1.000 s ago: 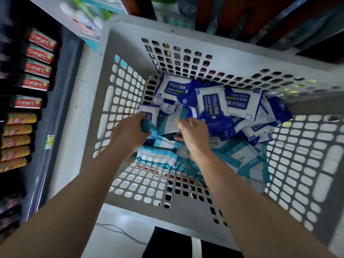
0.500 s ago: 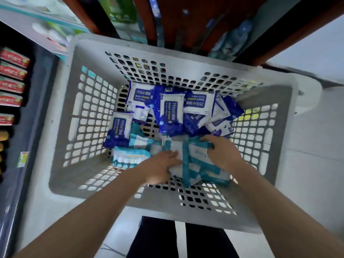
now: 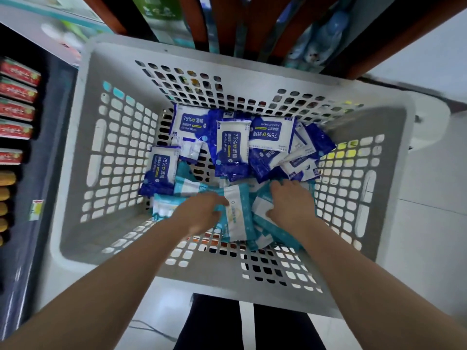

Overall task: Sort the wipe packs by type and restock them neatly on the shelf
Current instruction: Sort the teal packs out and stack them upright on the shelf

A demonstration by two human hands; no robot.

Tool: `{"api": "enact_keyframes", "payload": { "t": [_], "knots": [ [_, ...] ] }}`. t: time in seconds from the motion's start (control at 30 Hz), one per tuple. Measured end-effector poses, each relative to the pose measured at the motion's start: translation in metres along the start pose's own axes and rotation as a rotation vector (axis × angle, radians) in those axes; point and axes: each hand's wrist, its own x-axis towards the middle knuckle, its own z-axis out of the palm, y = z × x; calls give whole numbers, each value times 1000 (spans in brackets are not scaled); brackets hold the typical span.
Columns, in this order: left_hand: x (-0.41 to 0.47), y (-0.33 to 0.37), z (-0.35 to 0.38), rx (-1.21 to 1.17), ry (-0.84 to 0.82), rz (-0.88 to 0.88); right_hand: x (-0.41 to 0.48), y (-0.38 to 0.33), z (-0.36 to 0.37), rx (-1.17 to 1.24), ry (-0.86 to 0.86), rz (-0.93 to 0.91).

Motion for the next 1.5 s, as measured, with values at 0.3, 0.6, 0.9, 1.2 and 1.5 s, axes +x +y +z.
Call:
{"api": "enact_keyframes", "payload": {
  "t": [0.3, 0.6, 0.9, 1.2, 1.5],
  "knots": [
    [15, -73, -52, 93, 403, -416, 43, -108, -18, 298, 73, -346],
    [40, -98, -27, 47, 442, -499, 132, -178, 0, 1340, -65, 238],
    [48, -101, -20, -35, 511, -478, 153, -184, 5, 1519, -97, 457],
    [25, -99, -45, -370, 644, -435, 115, -182, -13, 1455, 131, 327],
    [-12, -75, -79, -443, 728, -422, 61, -147, -63, 1692, 55, 225]
  ]
}}
